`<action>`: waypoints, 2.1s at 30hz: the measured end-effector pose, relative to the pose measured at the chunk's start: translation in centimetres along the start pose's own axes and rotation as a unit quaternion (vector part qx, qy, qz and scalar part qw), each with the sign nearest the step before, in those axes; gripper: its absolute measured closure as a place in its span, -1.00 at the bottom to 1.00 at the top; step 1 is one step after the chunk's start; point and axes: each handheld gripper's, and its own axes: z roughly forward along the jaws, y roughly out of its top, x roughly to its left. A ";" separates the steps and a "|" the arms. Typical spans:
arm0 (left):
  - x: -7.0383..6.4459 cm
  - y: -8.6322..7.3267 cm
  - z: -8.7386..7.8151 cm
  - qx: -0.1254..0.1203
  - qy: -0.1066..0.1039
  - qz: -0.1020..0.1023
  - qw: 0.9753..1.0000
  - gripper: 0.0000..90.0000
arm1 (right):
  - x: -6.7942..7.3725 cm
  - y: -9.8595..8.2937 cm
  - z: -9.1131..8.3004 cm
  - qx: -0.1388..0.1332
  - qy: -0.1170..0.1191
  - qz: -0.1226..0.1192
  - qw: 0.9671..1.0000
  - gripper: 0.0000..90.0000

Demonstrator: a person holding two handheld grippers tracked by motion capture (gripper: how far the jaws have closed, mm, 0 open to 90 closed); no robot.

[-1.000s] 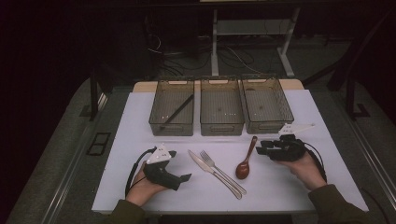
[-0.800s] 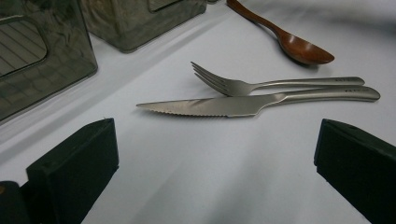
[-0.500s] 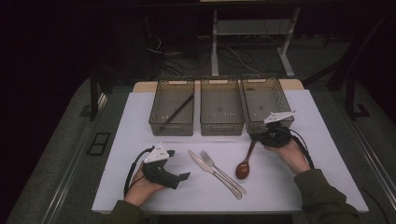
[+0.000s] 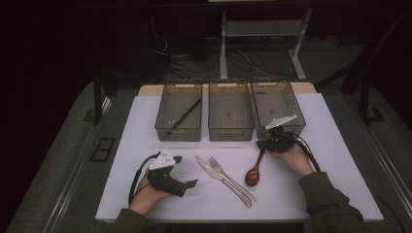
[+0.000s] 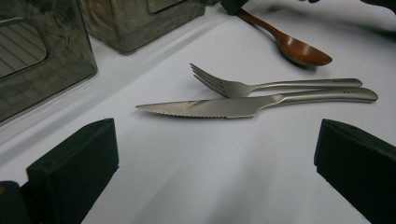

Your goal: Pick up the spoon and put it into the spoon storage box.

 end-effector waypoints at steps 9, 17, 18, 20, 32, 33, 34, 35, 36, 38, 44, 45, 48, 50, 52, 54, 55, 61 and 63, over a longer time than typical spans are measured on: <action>0.0 0.0 0.0 0.001 -0.001 -0.001 1.000 -1.00 | 0.0 -0.5 -0.7 0.015 -0.006 -0.007 1.000 0.98; -0.1 0.0 0.0 0.001 -0.001 -0.001 1.000 -1.00 | 0.2 -1.4 -1.6 0.027 -0.001 -0.020 0.999 0.98; -0.1 0.0 0.0 0.001 -0.002 -0.001 1.000 -1.00 | 0.2 -1.5 -1.7 0.028 0.000 -0.020 0.999 0.98; -0.1 0.0 0.0 0.002 -0.002 0.000 1.000 -1.00 | 0.1 -1.8 -2.0 0.031 0.001 -0.022 0.999 0.98; -0.1 0.0 0.1 0.005 -0.004 0.000 1.000 -1.00 | 0.6 -3.6 -3.9 0.050 0.012 -0.024 0.998 0.98; -0.2 0.0 0.1 0.005 -0.003 0.000 1.000 -1.00 | 0.7 -3.8 -4.1 0.052 0.013 -0.022 0.998 0.98; -0.2 0.0 0.1 0.005 -0.004 0.000 1.000 -1.00 | 0.8 -3.9 -4.2 0.053 0.014 -0.024 0.998 0.98; -0.2 0.0 0.1 0.005 -0.004 0.000 1.000 -1.00 | 0.9 -4.1 -4.4 0.053 0.016 -0.024 0.998 0.98; -0.2 0.0 0.1 0.005 -0.004 0.000 1.000 -1.00 | 1.0 -4.3 -4.6 0.053 0.016 -0.024 0.998 0.98; -0.2 0.0 0.1 0.006 -0.004 0.001 1.000 -1.00 | 1.2 -4.7 -4.9 0.053 0.020 -0.023 0.998 0.98; -0.3 0.0 0.1 0.006 -0.005 0.001 1.000 -1.00 | 2.0 -5.7 -5.8 0.057 0.025 -0.029 0.998 0.98; -0.3 0.0 0.1 0.007 -0.006 0.002 1.000 -1.00 | 2.0 -5.8 -5.8 0.053 0.023 -0.031 0.998 0.98; -0.4 0.0 0.2 0.007 -0.006 0.003 1.000 -1.00 | 1.8 -5.6 -6.1 0.023 0.033 -0.025 0.999 0.97; -0.4 0.0 0.2 0.008 -0.006 0.005 1.000 -1.00 | 1.8 -5.3 -6.4 -0.007 0.055 -0.013 0.998 0.75; -0.4 0.0 0.2 0.008 -0.006 0.005 1.000 -1.00 | 2.0 -5.0 -6.5 -0.026 0.071 -0.010 0.997 0.54; -0.4 0.1 0.2 0.008 -0.006 0.005 1.000 -1.00 | 2.3 -4.9 -6.3 -0.028 0.090 -0.001 0.996 0.43; -0.4 0.1 0.2 0.009 -0.006 0.006 1.000 -1.00 | 2.4 -4.8 -6.2 -0.029 0.095 0.000 0.995 0.36; -0.4 0.1 0.3 0.010 -0.007 0.006 1.000 -1.00 | 3.8 -4.2 -5.4 -0.030 0.111 -0.023 0.993 0.17; -0.4 0.1 0.3 0.010 -0.008 0.006 1.000 -1.00 | 4.2 -4.0 -5.0 -0.027 0.119 -0.031 0.992 0.15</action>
